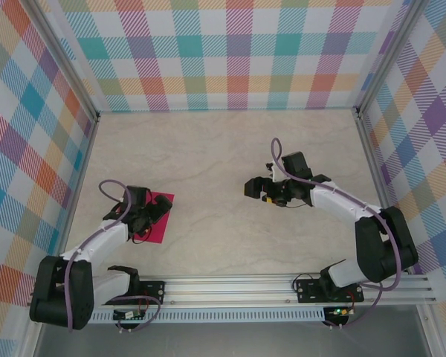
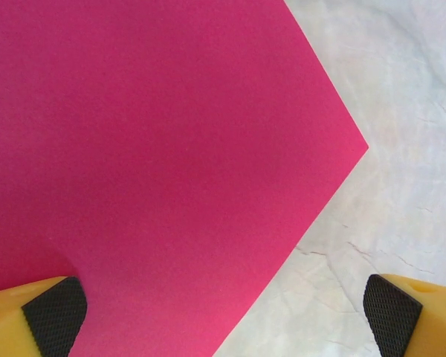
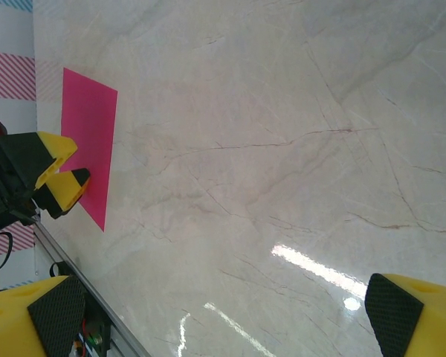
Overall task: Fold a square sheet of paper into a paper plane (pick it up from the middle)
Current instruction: Move the square sheet of paper to the center of the table.
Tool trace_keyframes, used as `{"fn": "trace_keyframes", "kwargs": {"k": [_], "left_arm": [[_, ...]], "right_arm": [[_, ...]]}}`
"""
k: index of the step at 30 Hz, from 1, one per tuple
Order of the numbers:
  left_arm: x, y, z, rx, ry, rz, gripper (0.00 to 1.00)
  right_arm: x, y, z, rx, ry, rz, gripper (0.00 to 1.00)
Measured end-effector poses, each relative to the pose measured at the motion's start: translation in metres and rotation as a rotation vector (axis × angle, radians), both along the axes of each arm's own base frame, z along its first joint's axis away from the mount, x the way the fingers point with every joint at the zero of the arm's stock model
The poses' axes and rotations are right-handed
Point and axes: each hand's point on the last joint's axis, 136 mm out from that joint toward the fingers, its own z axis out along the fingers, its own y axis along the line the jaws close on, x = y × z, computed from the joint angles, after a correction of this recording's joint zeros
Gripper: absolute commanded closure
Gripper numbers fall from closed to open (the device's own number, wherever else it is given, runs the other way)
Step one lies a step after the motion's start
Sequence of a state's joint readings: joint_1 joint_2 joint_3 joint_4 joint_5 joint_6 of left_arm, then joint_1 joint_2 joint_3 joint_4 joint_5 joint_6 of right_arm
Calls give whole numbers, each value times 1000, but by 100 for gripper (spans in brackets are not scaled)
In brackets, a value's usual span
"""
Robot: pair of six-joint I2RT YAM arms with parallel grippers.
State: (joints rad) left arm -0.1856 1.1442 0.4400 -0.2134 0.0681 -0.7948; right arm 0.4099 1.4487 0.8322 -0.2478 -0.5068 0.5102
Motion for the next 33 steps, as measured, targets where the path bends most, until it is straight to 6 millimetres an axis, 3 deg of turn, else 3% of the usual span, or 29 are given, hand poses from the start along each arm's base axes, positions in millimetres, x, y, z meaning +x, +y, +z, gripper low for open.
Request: {"fn": "trace_keyframes", "kwargs": {"k": [7,12,16,19,22,27,33], "left_arm": [[16,-69,3,-29,-1,-104,0],[34,-134,7,-74,2,-181,0],[41,-152,14,-116,-15,-181,0],[40,-144,27,-86,-28,-164,0],[39,-126,57,-51,-80,-147,0],[38,-70,99,-24,-176,-51,0],[8,-9,92,48,-157,32,0]], "right_arm": [[3,1,-12,-4,40,-18,1],[0,2,-17,0,71,-34,3],[-5,3,-21,10,93,-42,5],[-11,9,-22,16,110,-34,5],[-17,22,-20,28,106,-7,9],[-24,60,-21,28,132,73,12],[-27,129,-15,19,118,191,13]]}}
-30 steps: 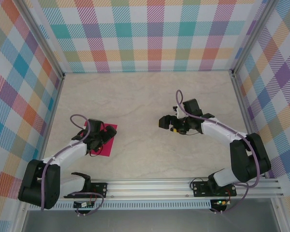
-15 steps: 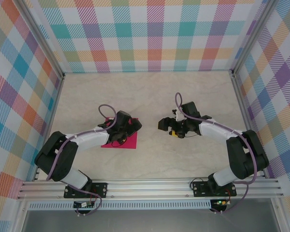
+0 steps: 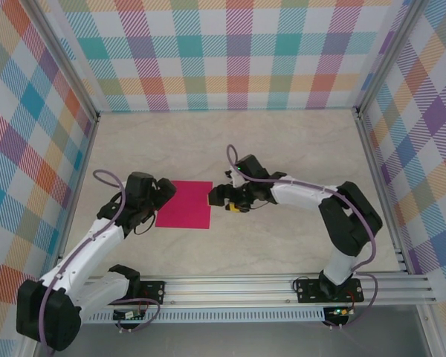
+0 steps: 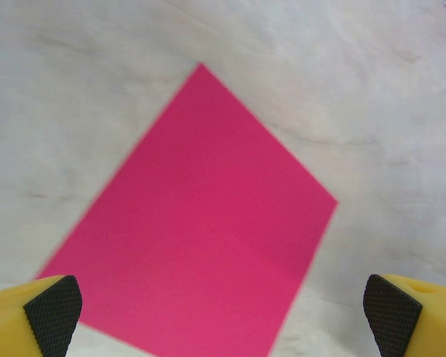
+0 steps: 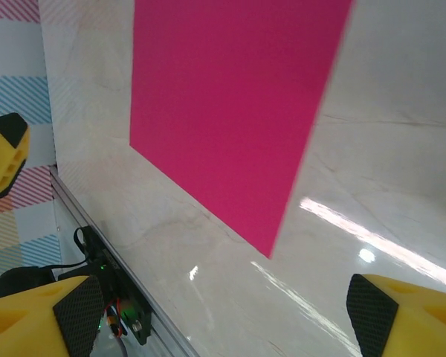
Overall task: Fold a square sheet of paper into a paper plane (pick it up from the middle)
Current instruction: Move the square sheet of paper to the center of the table.
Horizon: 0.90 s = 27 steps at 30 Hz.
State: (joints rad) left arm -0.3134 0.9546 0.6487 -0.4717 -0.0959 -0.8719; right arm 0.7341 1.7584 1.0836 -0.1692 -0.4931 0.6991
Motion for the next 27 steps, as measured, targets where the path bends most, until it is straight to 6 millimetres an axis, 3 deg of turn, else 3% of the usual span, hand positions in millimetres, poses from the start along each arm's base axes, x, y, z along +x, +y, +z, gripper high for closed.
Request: {"fn": "trace_keyframes", "kwargs": {"k": [7,12,16,21,27], "left_arm": [[-25,16,-8,49,50,-14,0],[-42,24,-8,91,78,-29,0],[-53,29,6,110,49,-49,0],[-59,30,14,135,57,-79,0],[-64,23,14,118,48,-133,0]], "right_arm": [[1,71,-8,-62,-10,73,15],[1,92,-33,-148,28,92,18],[-5,83,-58,-238,63,97,19],[-4,72,-60,-285,15,121,20],[-14,30,-65,-387,-49,176,22]]}}
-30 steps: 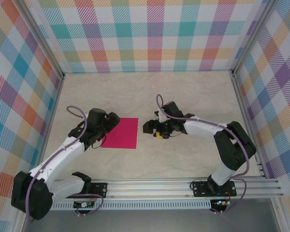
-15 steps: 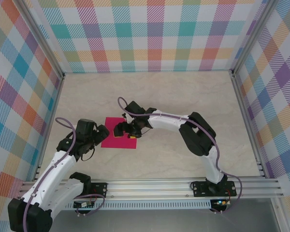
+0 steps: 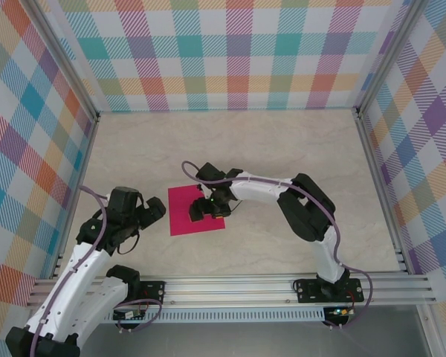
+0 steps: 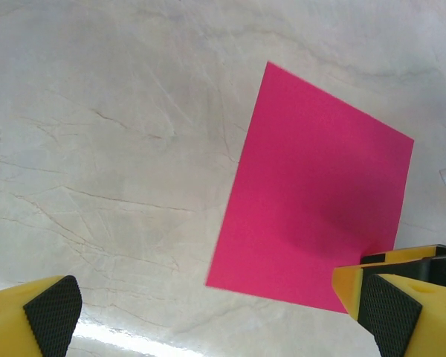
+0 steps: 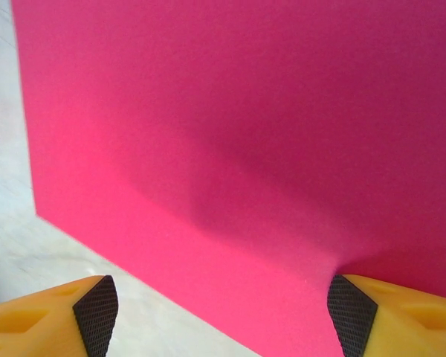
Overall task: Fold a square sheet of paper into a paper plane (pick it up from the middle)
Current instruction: Move the square sheet of paper to the center of the table.
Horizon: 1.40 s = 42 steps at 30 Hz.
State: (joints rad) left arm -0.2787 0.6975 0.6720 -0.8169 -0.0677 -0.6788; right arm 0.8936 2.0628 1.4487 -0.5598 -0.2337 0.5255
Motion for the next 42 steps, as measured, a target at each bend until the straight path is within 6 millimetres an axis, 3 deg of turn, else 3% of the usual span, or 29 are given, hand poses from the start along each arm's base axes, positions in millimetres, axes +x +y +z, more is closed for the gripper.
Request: {"fn": "trace_keyframes", "kwargs": {"k": [6,12,15,19,22,29,36,42], "left_arm": [[-4,-7,5,-30,-36,-45,0],[-4,-10,-2,-25,3,-74,0],[-4,-10,-3,-23,8,-74,0],[-4,-9,-1,-22,-5,-70,0],[-3,-8,2,-21,-24,-60,0],[-1,-8,14,-39,-99,-57,0],[-2,-14,0,-57,-79,-89,0],[-2,-20,-13,-85,-68,-108,0]], "right_arm": [[9,-38,-3,-69,-22,15,22],[13,-45,1,-78,-21,7,20],[20,-37,11,-56,-28,-3,21],[50,-9,32,31,-65,-36,21],[67,1,37,81,-68,-68,21],[86,1,4,74,12,-121,23],[94,-13,2,77,11,-177,24],[90,-43,2,75,26,-237,23]]}}
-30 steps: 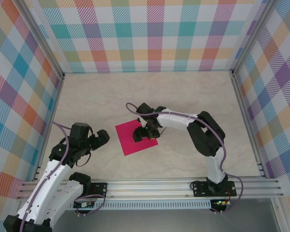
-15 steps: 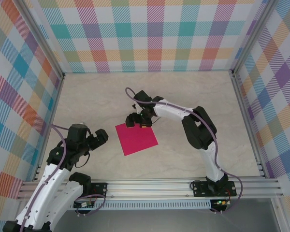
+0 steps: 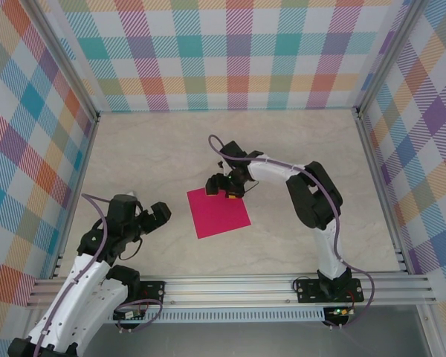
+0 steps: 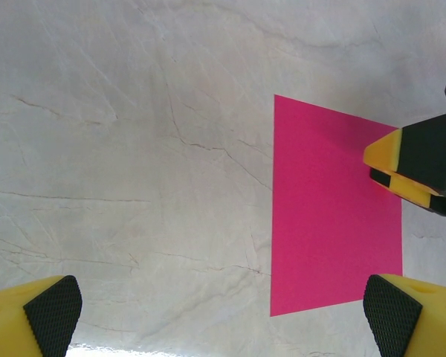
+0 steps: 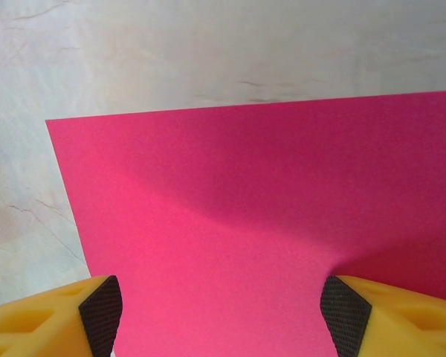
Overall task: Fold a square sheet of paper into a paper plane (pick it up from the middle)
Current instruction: Move the square sheet of paper to the center of the table.
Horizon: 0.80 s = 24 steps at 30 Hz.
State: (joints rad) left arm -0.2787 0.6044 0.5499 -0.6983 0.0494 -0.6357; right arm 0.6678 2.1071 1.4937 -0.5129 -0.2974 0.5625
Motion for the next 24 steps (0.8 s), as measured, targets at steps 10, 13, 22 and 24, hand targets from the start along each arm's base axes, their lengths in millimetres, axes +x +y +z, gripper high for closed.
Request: {"fn": "trace_keyframes", "kwargs": {"k": [10,13,22,24], "left_arm": [[8,-10,-3,-43,-9,-17,0],[11,-10,-5,-46,0,-9,0],[17,1,1,-50,-29,88,0],[19,4,5,-54,-61,112,0]], "right_arm": [[-5,-15,6,-70,4,-6,13],[-8,-25,16,-131,-40,-3,13],[-11,-37,114,-200,-414,-28,0],[-18,-40,119,-192,-470,-13,0]]}}
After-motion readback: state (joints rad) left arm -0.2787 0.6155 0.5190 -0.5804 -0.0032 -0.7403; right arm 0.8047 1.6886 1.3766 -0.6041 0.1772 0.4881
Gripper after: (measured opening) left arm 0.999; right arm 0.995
